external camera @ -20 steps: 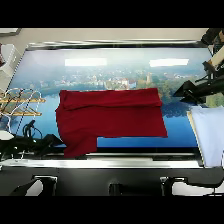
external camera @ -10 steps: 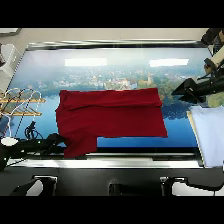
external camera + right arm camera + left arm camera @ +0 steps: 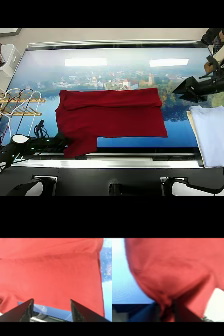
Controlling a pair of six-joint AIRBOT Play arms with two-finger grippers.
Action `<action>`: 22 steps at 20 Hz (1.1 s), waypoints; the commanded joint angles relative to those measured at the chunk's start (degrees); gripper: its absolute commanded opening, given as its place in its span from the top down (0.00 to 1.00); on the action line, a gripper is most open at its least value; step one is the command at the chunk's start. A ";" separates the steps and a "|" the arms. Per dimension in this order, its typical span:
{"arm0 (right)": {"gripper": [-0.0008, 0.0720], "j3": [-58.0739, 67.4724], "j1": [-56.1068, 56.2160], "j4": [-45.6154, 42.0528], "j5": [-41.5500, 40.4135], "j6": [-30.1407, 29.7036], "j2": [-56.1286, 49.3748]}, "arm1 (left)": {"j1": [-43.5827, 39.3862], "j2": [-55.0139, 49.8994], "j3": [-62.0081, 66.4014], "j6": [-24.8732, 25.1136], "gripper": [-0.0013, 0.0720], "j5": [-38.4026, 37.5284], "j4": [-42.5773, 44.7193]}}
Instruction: Fold the clothes and pants, and hang the long-sleeved shirts on hangers.
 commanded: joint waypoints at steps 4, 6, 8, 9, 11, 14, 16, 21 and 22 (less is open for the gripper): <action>0.27 -5.22 -0.15 -9.73 1.07 -1.20 0.39 | -0.83 -0.85 0.11 -0.02 0.96 -1.60 -2.29; 0.27 -12.33 -0.15 -9.77 0.87 -2.01 0.20 | -0.83 -0.85 0.11 -0.02 0.96 -1.64 -2.29; 0.27 -20.70 -0.13 -9.73 -0.81 -2.82 0.20 | -0.83 -0.85 0.11 -0.02 0.96 -1.68 -2.29; 0.27 -24.26 -0.15 -9.51 -1.73 -3.19 0.22 | -0.83 -0.87 0.11 -0.02 0.96 -1.68 -2.29; 0.27 -29.99 -0.15 -9.53 -4.28 -4.90 0.22 | -0.83 -0.87 0.11 -0.02 0.96 -2.32 -2.27; 0.27 -33.79 -0.15 -11.65 -7.91 -6.38 0.22 | -0.83 -0.87 0.11 -0.02 0.96 -3.15 -2.25; 0.27 -33.83 -0.72 -11.10 -8.96 -6.88 0.20 | -0.83 -0.87 0.11 -0.02 0.96 -3.17 -2.25; 0.36 -33.92 -13.11 -3.82 -5.42 -9.38 -0.70 | -0.83 -0.90 0.11 0.00 0.96 -3.39 -2.25; 0.36 -34.29 -13.35 -3.65 -5.62 -9.73 -0.70 | -0.83 -0.90 0.11 0.00 0.96 -3.39 -2.23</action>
